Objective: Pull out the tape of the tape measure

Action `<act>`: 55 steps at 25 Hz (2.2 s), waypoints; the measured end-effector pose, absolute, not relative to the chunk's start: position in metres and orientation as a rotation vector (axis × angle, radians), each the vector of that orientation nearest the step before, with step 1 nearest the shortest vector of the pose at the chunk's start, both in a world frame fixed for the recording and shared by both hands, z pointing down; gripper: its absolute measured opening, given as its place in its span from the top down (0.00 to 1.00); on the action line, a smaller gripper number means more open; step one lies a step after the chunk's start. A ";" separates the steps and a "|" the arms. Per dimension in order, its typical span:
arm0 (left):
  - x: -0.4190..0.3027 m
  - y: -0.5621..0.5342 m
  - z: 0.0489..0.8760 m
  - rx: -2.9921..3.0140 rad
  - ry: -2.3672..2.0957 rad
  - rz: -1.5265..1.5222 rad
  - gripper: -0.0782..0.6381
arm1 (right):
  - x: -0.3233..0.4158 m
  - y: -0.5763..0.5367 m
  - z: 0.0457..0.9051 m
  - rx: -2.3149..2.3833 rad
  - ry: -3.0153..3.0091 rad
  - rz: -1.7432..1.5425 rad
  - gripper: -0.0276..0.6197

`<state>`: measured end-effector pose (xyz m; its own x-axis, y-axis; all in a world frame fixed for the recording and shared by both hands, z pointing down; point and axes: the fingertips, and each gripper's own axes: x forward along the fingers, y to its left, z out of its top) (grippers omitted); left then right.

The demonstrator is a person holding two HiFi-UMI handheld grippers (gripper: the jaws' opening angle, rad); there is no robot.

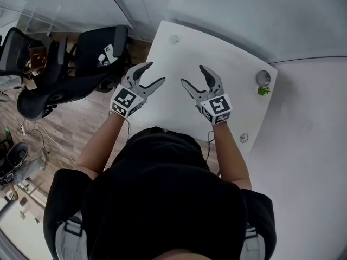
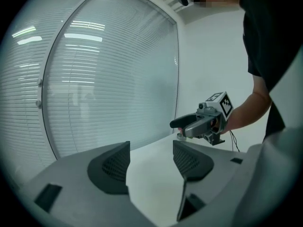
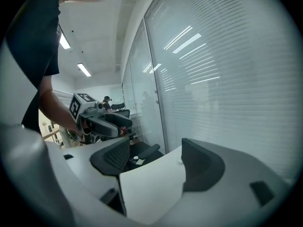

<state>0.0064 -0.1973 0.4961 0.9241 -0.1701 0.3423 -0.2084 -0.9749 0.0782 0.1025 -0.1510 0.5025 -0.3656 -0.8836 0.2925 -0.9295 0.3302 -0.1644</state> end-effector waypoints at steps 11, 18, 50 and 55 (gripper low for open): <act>0.043 -0.248 0.547 3.052 -0.192 0.705 0.50 | 0.116 -0.204 0.558 1.544 -2.429 0.487 0.50; 0.061 -0.279 0.569 3.074 -0.010 0.743 0.50 | 0.121 -0.236 0.577 1.538 -2.352 0.497 0.55; 0.130 -0.345 0.744 3.001 0.518 1.206 0.44 | 0.147 -0.321 0.721 1.431 -2.209 0.654 0.65; 0.133 -0.347 0.759 2.991 0.578 1.263 0.44 | 0.148 -0.323 0.730 1.407 -2.192 0.693 0.65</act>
